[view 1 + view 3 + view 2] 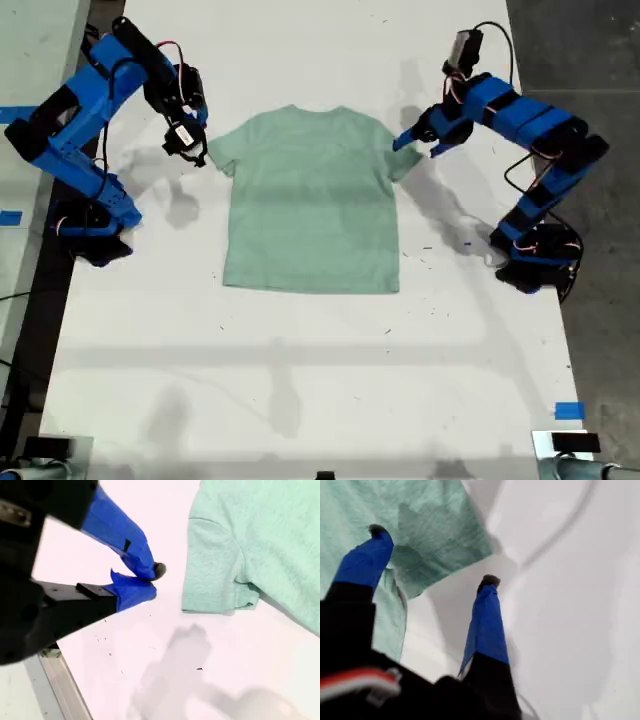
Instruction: Fold tshirt
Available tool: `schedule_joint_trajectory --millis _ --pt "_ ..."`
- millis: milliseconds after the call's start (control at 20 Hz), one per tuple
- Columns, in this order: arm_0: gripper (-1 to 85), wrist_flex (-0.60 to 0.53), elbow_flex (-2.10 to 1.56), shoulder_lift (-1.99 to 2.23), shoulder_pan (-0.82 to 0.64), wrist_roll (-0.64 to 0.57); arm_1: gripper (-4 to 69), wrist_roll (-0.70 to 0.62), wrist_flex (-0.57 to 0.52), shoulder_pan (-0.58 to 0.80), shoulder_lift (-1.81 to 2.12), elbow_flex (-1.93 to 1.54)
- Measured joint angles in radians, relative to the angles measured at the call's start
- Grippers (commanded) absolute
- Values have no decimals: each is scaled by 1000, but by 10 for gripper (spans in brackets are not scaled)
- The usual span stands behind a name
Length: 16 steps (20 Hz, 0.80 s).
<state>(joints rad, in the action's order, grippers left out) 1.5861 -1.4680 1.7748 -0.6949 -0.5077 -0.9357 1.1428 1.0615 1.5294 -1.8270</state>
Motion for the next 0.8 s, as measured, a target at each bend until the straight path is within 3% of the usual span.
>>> schedule_joint_trajectory --millis 150,300,400,550,800 --pt "0 -8 -2 0 0 0 327 -18 -83 8 -132 5" --pt "0 -15 -11 0 0 0 300 -26 -87 8 -215 94" --pt "0 -17 -21 0 0 0 231 -32 -87 11 -242 120" --pt "0 -35 -31 -2 0 0 -3 -37 -87 14 -249 124" --pt "0 -37 -49 -2 0 0 -11 -34 -92 5 -284 173"
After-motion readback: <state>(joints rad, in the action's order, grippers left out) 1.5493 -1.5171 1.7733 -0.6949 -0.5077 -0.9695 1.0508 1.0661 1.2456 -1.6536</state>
